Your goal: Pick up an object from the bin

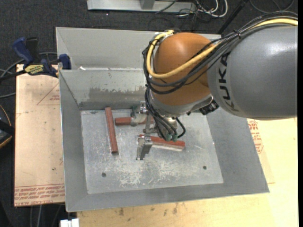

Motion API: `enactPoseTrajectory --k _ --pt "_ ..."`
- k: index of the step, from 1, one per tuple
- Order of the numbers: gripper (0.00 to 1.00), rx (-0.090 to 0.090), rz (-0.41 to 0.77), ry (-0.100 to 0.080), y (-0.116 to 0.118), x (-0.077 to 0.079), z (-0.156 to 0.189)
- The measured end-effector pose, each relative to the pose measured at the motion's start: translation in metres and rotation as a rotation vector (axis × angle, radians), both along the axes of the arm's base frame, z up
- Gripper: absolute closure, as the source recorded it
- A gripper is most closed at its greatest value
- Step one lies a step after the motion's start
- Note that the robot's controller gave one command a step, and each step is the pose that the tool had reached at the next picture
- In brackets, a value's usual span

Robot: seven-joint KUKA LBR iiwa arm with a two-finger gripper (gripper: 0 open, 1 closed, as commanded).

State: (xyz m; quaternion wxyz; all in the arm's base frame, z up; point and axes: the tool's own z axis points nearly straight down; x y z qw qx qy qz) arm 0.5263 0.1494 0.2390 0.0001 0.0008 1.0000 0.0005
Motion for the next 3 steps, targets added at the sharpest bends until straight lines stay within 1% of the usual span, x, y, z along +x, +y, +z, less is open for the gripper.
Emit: enactPoseTrajectory --k 2,3 --pt "0.00 0.000 0.004 0.000 0.000 0.000 0.000" --pt "0.00 0.000 0.251 -0.003 0.017 0.010 -0.036"
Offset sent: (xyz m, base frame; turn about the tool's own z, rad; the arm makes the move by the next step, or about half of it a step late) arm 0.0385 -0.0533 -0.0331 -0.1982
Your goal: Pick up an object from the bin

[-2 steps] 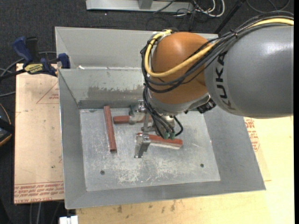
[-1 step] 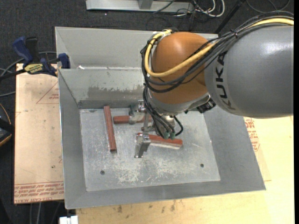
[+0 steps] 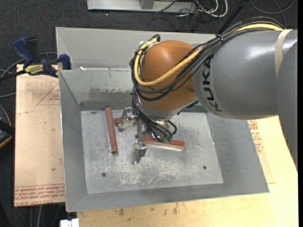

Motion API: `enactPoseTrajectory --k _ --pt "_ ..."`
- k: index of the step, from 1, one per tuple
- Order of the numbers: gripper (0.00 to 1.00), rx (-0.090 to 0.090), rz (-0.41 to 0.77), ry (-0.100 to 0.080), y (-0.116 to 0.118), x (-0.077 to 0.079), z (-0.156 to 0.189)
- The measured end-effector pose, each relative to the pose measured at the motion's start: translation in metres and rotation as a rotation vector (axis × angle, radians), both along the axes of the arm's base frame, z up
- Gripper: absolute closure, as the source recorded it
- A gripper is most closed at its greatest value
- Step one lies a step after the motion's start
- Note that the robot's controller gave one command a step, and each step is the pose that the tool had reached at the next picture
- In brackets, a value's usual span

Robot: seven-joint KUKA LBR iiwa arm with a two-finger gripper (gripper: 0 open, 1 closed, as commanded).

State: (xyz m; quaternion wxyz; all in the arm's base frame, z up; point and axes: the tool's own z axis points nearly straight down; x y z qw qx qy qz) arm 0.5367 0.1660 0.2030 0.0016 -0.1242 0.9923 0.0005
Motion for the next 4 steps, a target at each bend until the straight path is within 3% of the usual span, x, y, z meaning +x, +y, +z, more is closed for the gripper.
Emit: enactPoseTrajectory --k 1,2,3,4 --pt "0.00 0.001 0.147 0.003 -0.039 -0.012 -0.015" --pt "0.00 -0.001 -0.024 -0.002 -0.058 0.023 -0.044" --pt "0.00 0.001 0.094 0.001 -0.087 0.021 -0.069" --pt "1.00 0.001 0.192 -0.009 -0.106 0.065 -0.124"
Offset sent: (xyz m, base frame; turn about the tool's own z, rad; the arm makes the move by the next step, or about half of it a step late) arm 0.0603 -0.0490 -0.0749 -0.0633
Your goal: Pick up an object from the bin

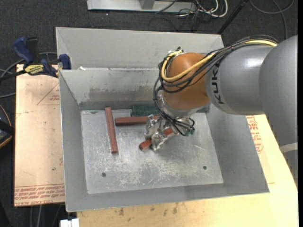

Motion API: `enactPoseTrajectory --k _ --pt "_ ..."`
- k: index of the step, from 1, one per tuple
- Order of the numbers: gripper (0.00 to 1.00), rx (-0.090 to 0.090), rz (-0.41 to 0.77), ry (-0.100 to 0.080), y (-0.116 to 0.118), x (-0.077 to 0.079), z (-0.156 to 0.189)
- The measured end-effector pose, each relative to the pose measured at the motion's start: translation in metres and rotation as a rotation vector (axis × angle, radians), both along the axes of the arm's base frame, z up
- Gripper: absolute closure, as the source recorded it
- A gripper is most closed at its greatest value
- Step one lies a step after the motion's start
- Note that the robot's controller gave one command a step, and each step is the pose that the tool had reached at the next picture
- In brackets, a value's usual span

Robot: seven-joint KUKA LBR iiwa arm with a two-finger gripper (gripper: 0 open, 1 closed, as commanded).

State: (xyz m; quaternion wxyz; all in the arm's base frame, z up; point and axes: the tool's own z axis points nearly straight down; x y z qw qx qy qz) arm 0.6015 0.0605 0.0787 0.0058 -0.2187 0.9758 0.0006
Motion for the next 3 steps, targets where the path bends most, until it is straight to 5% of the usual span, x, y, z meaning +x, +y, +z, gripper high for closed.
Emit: enactPoseTrajectory --k 2,3 --pt "1.00 0.000 0.001 0.000 0.000 -0.001 0.002" --pt "1.00 -0.002 0.002 0.012 -0.003 -0.005 0.049"
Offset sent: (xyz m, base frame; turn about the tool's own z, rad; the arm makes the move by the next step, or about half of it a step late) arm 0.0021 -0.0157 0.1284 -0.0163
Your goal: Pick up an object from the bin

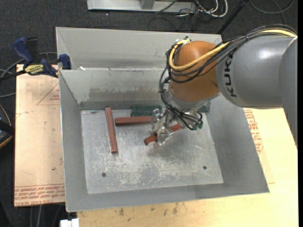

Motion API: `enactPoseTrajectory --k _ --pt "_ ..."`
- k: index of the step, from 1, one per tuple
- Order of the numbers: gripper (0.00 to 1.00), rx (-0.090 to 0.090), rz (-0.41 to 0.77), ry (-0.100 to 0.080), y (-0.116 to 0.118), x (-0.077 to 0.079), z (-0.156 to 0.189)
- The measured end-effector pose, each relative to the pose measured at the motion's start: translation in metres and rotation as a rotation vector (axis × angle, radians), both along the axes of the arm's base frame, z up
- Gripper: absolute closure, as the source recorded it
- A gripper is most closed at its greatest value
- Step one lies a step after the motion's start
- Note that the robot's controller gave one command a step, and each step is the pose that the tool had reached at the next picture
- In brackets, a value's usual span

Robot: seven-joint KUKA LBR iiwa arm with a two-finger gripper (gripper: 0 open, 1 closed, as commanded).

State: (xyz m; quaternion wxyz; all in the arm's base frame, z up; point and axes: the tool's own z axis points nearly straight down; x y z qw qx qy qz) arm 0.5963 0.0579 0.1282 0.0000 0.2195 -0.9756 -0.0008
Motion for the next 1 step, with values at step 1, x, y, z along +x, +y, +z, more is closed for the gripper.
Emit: enactPoseTrajectory --k 1 --pt "1.00 0.000 -0.048 -0.004 -0.0087 0.0085 0.1382"
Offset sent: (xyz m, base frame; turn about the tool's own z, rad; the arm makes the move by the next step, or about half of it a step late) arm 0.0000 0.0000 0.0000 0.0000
